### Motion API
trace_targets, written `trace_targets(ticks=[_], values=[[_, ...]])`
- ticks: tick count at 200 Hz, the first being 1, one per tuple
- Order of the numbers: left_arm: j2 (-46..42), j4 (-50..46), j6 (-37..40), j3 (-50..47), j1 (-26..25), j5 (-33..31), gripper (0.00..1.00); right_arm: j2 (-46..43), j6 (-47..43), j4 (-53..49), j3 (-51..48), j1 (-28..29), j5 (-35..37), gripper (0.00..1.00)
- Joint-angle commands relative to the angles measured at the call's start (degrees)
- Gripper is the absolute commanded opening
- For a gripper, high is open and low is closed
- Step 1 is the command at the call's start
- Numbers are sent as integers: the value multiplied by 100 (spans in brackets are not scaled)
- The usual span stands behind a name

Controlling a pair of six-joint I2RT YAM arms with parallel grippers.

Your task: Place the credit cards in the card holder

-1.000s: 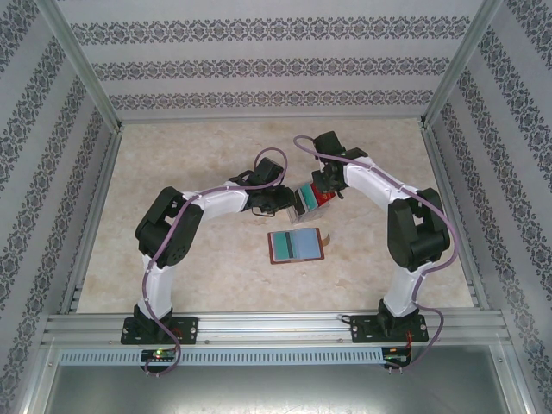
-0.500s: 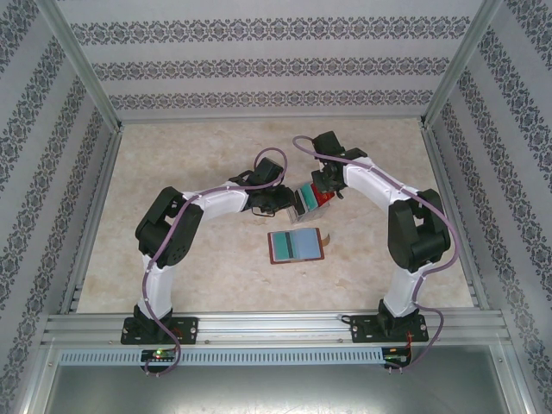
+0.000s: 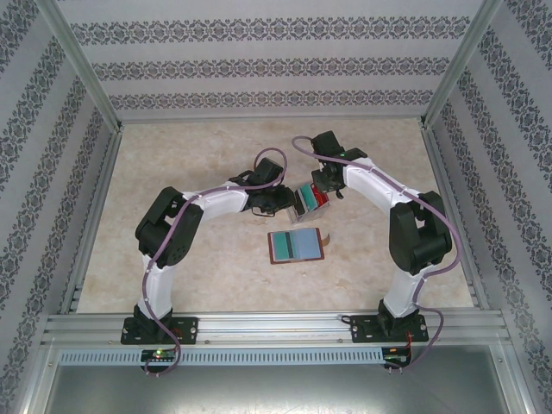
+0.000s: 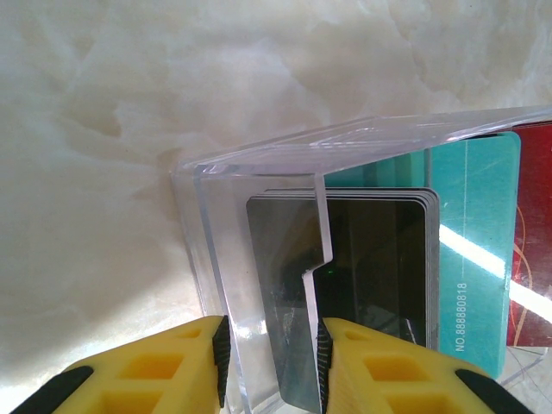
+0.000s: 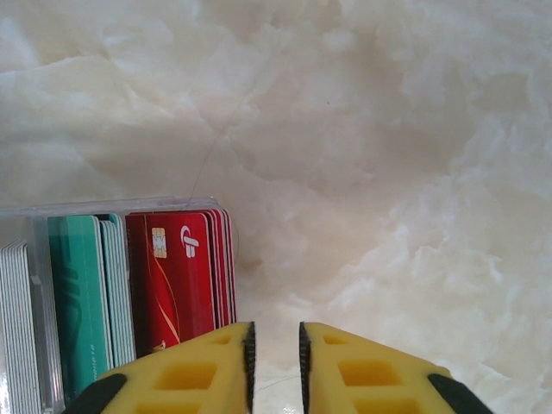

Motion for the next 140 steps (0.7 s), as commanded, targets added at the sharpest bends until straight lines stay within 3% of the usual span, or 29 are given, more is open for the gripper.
trace_targets(ticks=[1,11,56,140], values=[[117,-308,-20,-136,46,-35,34,-89,66,-93,53,-39,-264,32],[116,-321,-13,-133,46,-31,34,-73,192,-35,8,-143,-650,37],[116,-274,-23,-160,47,-5,34,170,563,128,2,-540,-1965,41],[83,-302,-1,-166,46,-10,34,172,715,244,-66,-646,-2781,36]])
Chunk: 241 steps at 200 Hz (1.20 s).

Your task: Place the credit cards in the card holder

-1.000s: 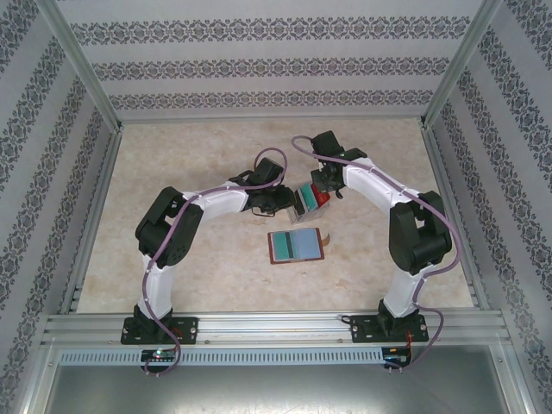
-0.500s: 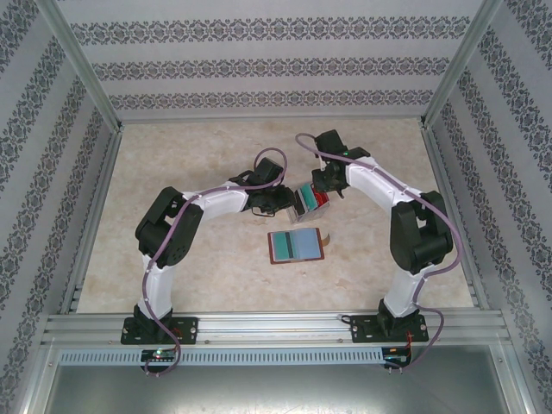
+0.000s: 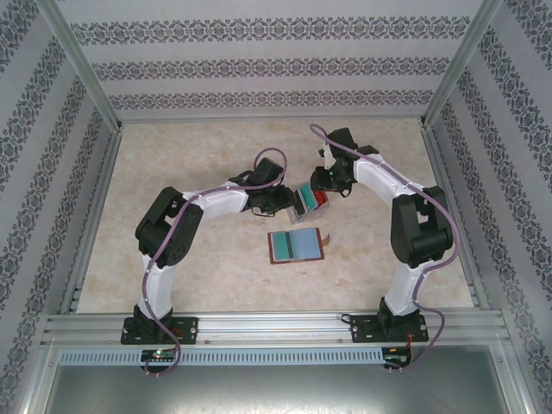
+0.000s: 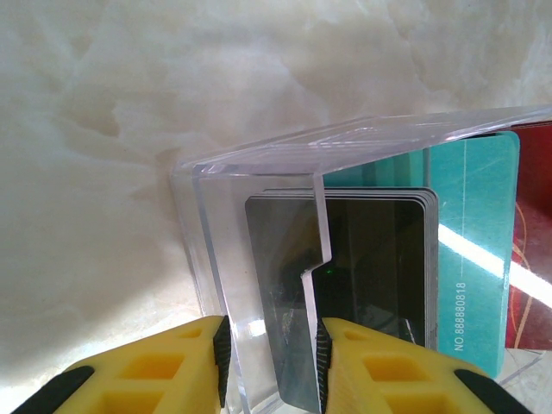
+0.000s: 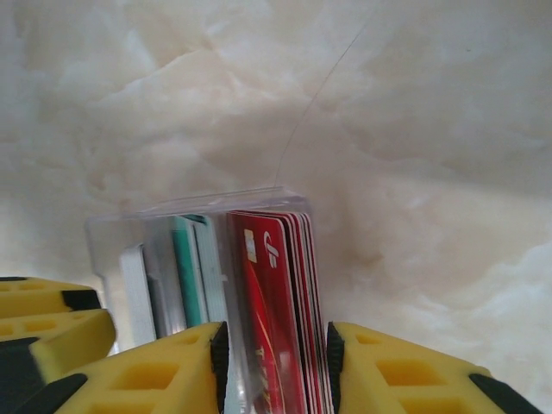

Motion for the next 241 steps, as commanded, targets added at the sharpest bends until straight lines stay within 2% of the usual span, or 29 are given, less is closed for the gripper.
trace_targets(ticks=[1,24,33,49,61,77,132,168,200,241], values=[[82,-316,0,-166,46,-29,34,-60,76,55,-58,-6,-320,37],[89,-298,-12,-166,46,-10,34,-46,30,10,-39,3,59,36],[86,-313,0,-166,46,-8,34,-87,6,44,-69,15,142,33],[69,-338,16,-164,46,-35,34,-108,26,122,-119,-23,-195,32],[71,-330,9,-158,51,-29,34,-24,0,152,-94,-49,-838,31],[80,-326,9,-153,46,-14,34,-21,157,302,-186,15,-1027,31],[72,-325,8,-166,46,-20,34,235,233,282,-151,105,-936,38],[72,-317,10,-166,46,-19,34,433,136,48,59,207,-801,39],[45,-326,17,-171,46,-29,34,202,185,89,6,219,-648,39],[36,-305,7,-193,46,-34,34,-62,241,106,-9,144,-814,38]])
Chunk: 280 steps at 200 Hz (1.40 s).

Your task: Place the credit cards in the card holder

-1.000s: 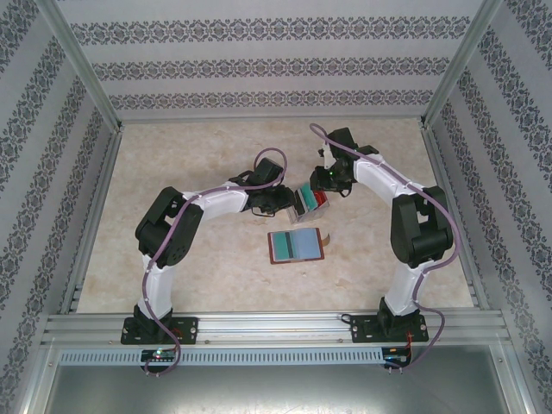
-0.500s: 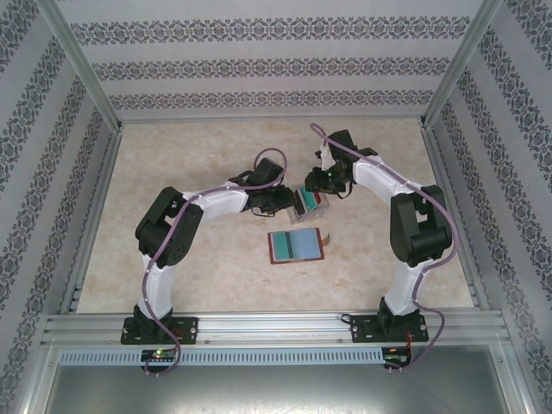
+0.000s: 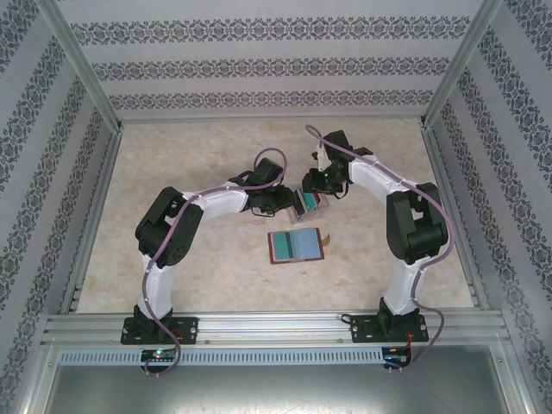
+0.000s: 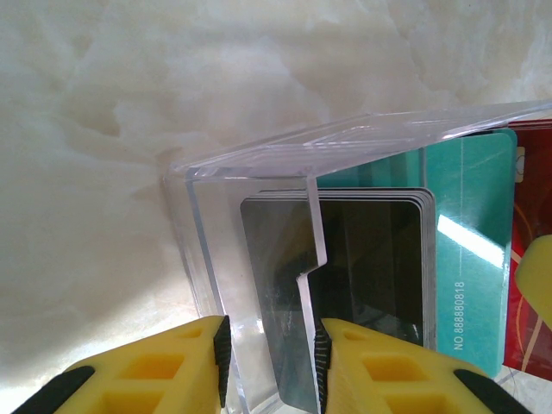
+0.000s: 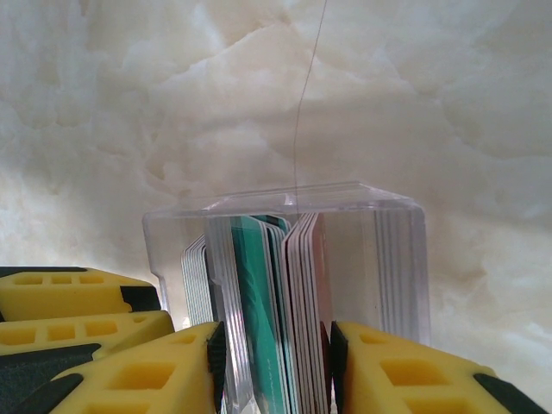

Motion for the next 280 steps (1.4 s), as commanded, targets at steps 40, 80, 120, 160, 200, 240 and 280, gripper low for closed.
trace_targets(ticks=[40,80,120,160,200,240,280], values=[[36,-315,-11,-169,46,-22,34,-350,120,-83,-35,-55,-254,36],[45,-339,7,-164,46,-20,34,-280,105,-111,-41,-58,-280,34],[51,-298,-13,-192,46,-20,34,-228,39,-183,-23,-41,141,38],[63,-315,-13,-147,46,-7,34,8,-141,-420,174,110,477,40],[51,-316,-15,-173,46,-22,34,106,-219,-509,246,311,772,40],[45,-307,-20,-182,46,-17,34,-146,-225,-511,306,349,672,38],[54,-315,-11,-155,46,-11,34,-218,-193,-533,331,349,613,35]])
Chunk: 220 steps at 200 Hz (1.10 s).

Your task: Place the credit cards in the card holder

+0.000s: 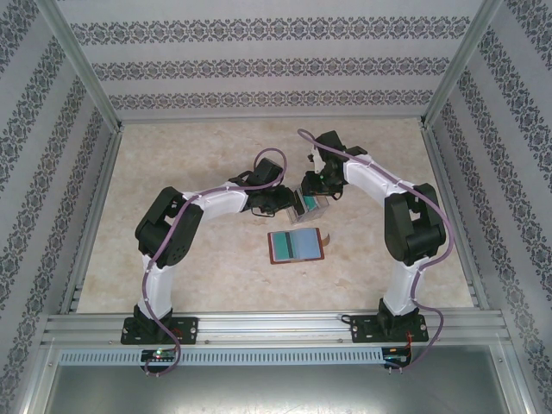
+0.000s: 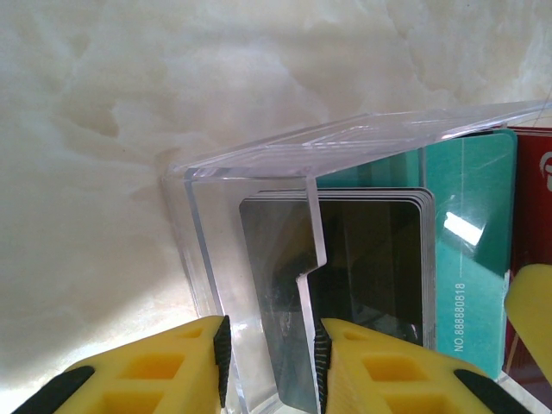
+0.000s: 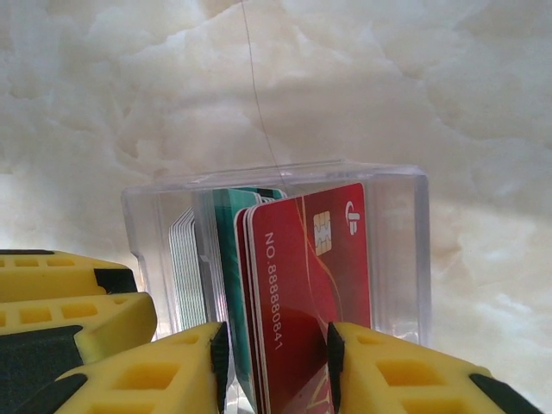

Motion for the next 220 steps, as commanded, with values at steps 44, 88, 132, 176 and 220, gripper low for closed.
trace_targets(ticks=[44,88,132,176,220], values=[[56,-348,-18,-171,46,-27,34,-237,-20,-84,134,71,-161,35],[71,-354,-18,-129,47,-1,34,-245,-6,-64,124,55,-258,31],[82,-392,17,-114,46,-7,34,-289,24,-20,91,45,-318,30],[86,-363,-9,-118,46,-1,34,-248,20,-56,115,4,-344,29],[94,-395,9,-92,46,1,34,-205,-9,-98,99,-1,-182,25]])
